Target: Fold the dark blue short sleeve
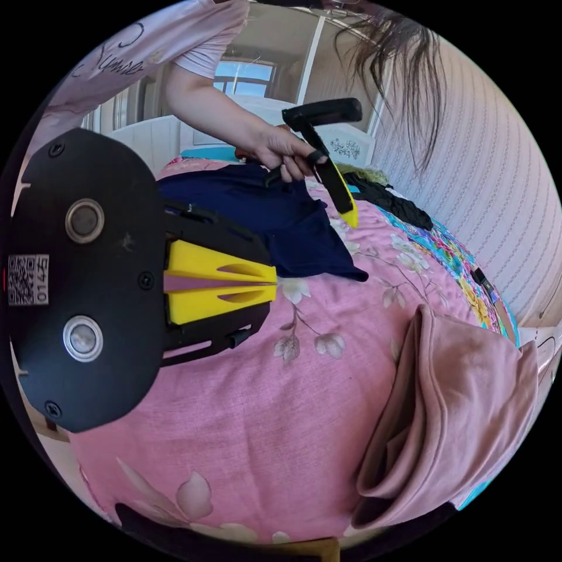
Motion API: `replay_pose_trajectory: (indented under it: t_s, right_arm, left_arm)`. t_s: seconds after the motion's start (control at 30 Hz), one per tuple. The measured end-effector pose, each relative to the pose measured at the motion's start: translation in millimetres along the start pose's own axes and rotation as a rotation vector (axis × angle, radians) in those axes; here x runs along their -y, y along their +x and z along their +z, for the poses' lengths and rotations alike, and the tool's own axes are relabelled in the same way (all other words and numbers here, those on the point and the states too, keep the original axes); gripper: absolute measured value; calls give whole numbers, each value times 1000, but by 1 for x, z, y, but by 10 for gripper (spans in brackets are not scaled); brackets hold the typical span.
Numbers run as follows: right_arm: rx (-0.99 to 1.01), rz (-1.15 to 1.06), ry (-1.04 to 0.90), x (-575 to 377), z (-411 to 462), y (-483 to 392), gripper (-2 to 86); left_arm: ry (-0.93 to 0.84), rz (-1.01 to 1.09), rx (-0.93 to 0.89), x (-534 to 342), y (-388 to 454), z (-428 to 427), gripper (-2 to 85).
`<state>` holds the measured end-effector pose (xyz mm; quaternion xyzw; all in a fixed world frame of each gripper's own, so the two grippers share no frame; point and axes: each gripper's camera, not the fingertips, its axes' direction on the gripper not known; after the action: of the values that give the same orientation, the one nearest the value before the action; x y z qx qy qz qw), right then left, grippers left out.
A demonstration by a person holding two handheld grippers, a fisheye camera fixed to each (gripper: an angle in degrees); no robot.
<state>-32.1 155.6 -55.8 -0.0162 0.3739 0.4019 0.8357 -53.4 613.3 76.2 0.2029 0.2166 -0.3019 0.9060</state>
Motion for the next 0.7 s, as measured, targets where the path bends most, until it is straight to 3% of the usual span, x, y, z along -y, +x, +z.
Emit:
replay_pose_trajectory:
  t_s: [0.2,0.37,0.7]
  right_arm:
    - [-184,-209,-40,13,-9,-86,-1]
    - [-122,-458,-115,35,27,-195,-1]
    - [222,-911,-332,66,185,-468,20]
  left_arm:
    - [55,-408,211,-189,-60,-138,-6]
    - [-54,-787,476,-309,-113,-210,-9]
    - [202,-992,406,-383,-180,-271,8]
